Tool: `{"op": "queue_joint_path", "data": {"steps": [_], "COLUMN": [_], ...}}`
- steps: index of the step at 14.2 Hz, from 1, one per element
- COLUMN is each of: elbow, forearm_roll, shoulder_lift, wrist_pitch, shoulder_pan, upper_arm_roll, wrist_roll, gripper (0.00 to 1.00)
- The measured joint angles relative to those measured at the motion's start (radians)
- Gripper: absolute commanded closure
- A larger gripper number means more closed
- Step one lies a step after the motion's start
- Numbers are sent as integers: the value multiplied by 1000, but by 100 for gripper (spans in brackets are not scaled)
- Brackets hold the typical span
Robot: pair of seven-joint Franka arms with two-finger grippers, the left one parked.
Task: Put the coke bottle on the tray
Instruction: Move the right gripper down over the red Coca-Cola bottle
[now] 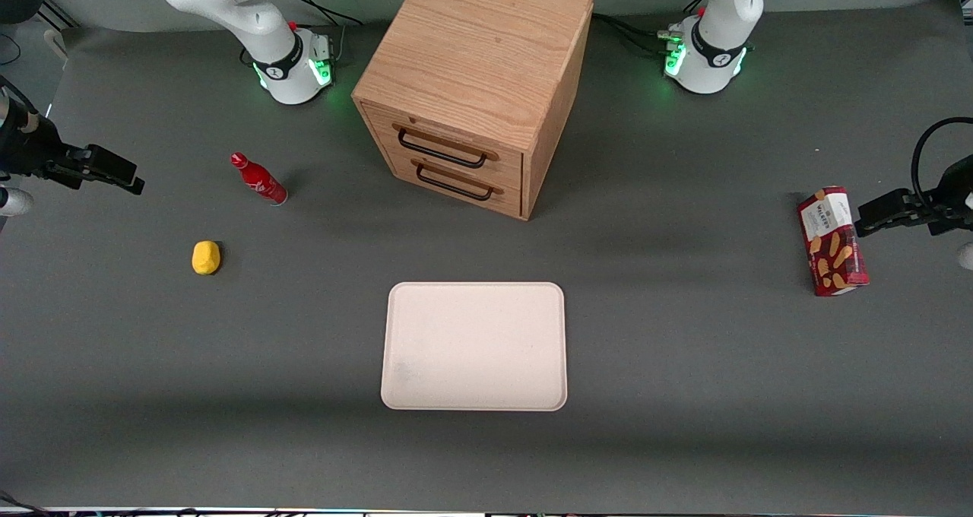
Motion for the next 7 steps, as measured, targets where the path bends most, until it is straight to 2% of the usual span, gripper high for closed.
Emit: {"op": "queue_joint_path", "data": {"steps": [7], "elbow": [-21], "forearm_roll": [3], "shoulder_lift": [-4], "wrist_pitch": [-32], "shoulder_pan": [0], "upper_arm_roll": [0], "wrist_roll": [0], "gripper": [0]}}
